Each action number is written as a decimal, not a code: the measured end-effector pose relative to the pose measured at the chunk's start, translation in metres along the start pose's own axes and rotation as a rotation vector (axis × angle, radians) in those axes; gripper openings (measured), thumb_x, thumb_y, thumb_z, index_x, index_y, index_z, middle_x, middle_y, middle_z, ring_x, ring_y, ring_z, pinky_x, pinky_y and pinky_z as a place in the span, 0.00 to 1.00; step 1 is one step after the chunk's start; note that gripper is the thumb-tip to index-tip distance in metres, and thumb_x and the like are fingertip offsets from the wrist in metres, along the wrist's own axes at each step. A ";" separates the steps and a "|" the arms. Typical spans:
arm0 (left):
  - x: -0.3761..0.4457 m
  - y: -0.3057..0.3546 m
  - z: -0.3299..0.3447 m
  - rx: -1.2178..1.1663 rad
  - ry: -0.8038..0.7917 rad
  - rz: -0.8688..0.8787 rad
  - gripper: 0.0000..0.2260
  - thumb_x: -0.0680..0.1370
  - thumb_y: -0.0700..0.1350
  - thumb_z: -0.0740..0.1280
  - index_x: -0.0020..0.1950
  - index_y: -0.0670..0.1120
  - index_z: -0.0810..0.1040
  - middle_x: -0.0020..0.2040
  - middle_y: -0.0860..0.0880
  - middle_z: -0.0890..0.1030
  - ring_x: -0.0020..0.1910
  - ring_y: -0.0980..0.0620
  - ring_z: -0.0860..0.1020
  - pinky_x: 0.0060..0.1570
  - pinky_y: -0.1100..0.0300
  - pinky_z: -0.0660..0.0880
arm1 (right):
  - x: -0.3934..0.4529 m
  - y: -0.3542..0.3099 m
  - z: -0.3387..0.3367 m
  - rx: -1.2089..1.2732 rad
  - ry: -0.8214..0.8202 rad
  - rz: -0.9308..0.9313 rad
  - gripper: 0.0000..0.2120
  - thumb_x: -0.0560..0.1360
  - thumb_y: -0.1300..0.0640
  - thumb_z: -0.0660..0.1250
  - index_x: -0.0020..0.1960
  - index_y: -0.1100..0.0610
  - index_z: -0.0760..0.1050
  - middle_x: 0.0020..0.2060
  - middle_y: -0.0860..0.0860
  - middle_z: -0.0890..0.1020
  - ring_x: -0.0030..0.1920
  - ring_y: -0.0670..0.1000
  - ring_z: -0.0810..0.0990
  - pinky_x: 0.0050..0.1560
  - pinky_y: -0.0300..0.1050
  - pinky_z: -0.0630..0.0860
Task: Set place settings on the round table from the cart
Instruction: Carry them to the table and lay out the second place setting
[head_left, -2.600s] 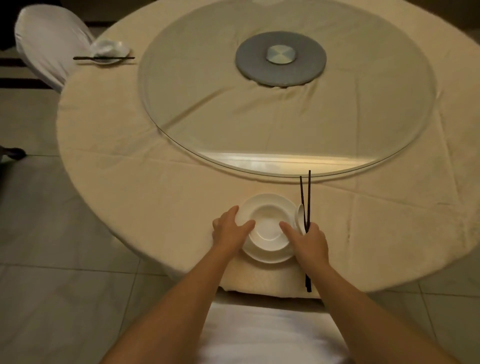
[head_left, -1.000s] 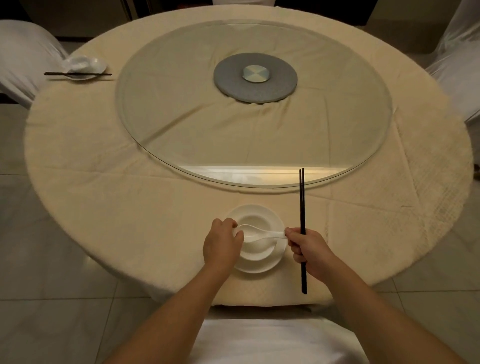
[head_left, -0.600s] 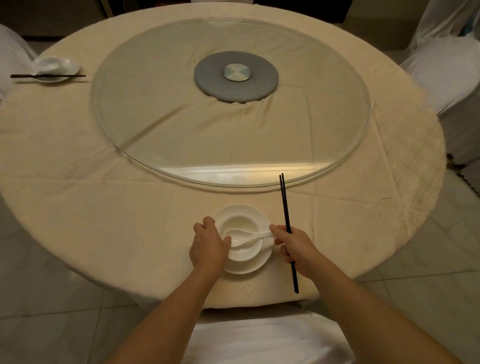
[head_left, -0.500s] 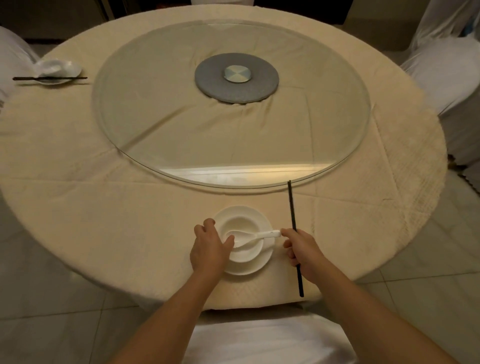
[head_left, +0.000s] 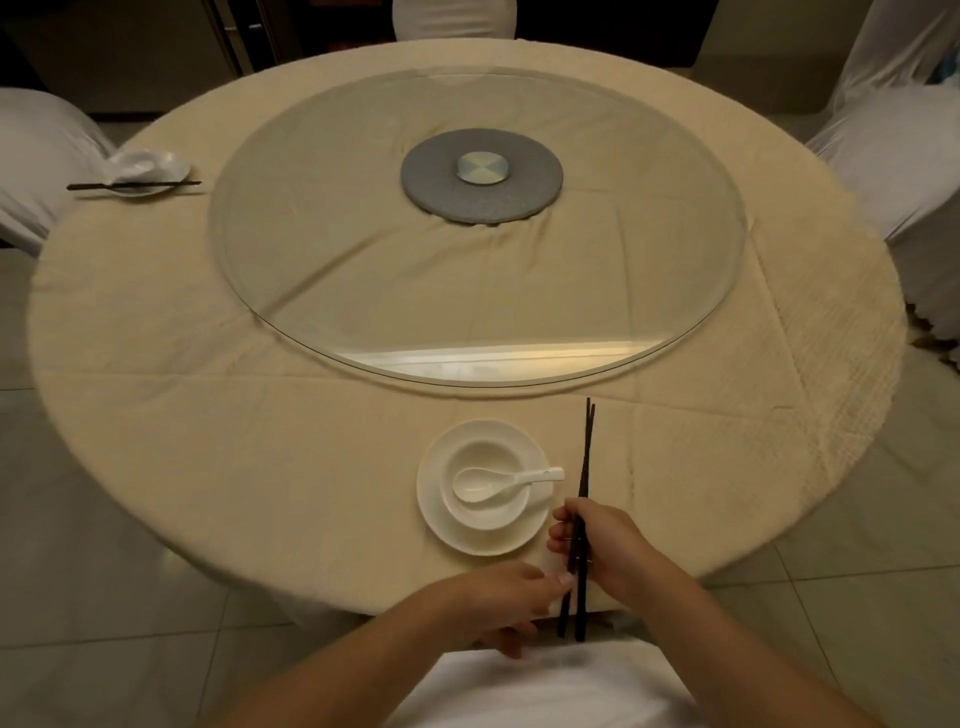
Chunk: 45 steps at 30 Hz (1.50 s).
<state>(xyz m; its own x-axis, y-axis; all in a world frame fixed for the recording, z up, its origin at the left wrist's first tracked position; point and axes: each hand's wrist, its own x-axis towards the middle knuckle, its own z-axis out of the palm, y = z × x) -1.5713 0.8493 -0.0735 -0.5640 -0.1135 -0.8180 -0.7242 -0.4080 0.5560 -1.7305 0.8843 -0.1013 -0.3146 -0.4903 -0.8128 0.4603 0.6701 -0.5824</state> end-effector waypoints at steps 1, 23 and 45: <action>0.002 -0.002 0.004 -0.055 -0.044 0.006 0.22 0.78 0.62 0.62 0.64 0.49 0.72 0.58 0.47 0.77 0.53 0.51 0.77 0.50 0.55 0.77 | -0.001 0.000 0.003 -0.003 -0.013 -0.007 0.10 0.77 0.56 0.63 0.46 0.62 0.79 0.31 0.54 0.81 0.34 0.54 0.82 0.41 0.48 0.76; 0.030 -0.015 0.007 -0.679 0.125 0.036 0.10 0.81 0.42 0.64 0.58 0.41 0.80 0.48 0.42 0.80 0.50 0.47 0.80 0.50 0.54 0.81 | -0.011 0.003 0.012 -0.384 -0.019 -0.136 0.05 0.69 0.57 0.66 0.38 0.59 0.76 0.34 0.57 0.78 0.34 0.55 0.76 0.40 0.49 0.77; -0.119 -0.079 -0.098 -0.315 0.674 0.067 0.08 0.79 0.46 0.66 0.54 0.43 0.78 0.53 0.42 0.81 0.45 0.47 0.81 0.39 0.57 0.78 | -0.065 -0.065 0.049 -0.286 0.357 -0.593 0.16 0.70 0.53 0.63 0.41 0.68 0.75 0.33 0.59 0.78 0.33 0.55 0.72 0.34 0.46 0.67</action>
<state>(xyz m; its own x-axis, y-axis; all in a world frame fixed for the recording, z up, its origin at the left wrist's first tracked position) -1.4080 0.8060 -0.0348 -0.1638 -0.6363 -0.7538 -0.4916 -0.6098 0.6216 -1.6994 0.8457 -0.0099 -0.7157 -0.6362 -0.2880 -0.0890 0.4921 -0.8660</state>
